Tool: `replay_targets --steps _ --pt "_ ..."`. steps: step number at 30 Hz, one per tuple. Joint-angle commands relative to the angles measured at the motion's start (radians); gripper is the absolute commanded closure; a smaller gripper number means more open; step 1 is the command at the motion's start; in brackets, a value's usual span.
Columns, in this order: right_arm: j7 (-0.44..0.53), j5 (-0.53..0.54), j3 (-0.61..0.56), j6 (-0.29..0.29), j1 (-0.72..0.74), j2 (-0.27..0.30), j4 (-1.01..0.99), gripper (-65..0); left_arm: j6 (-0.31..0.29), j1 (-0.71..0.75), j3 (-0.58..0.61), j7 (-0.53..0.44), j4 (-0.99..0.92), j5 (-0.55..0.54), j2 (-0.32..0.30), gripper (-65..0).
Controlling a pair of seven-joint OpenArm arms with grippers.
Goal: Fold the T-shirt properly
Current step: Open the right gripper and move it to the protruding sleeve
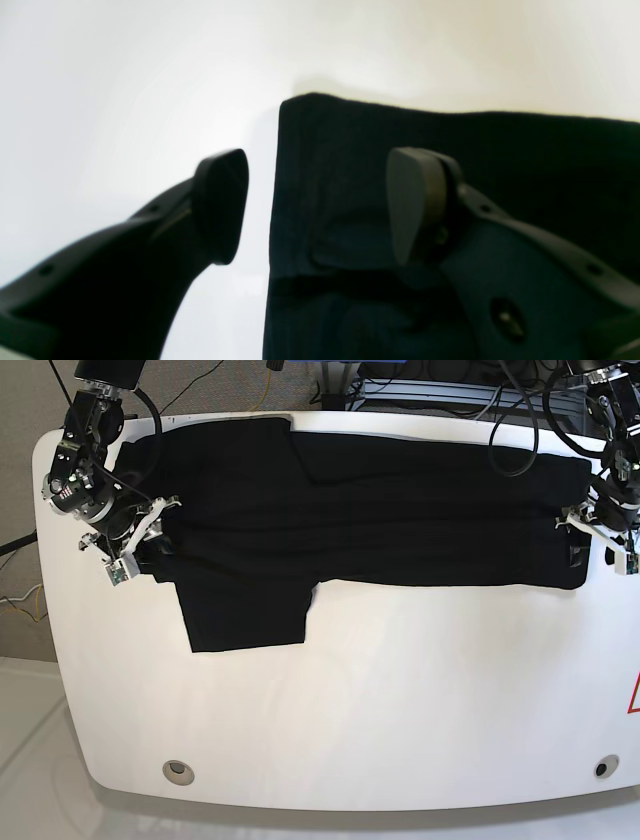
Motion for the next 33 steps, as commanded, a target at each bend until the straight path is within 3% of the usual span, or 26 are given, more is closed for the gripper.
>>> replay_targets --steps 1,18,33 --pt "0.024 0.013 -0.002 0.0 0.001 0.015 0.019 -40.4 -0.009 -0.008 -0.012 -0.007 0.011 -0.009 -0.022 -41.6" --pt "0.048 0.03 0.021 -0.017 0.051 0.008 0.014 -41.0 -0.021 -0.008 -0.053 0.011 0.017 -0.034 -0.021 -38.0" --pt "0.078 0.02 -0.027 -0.016 0.255 0.009 -0.262 -43.5 -0.017 -0.012 -0.047 0.001 0.019 -0.032 -0.026 -39.8"
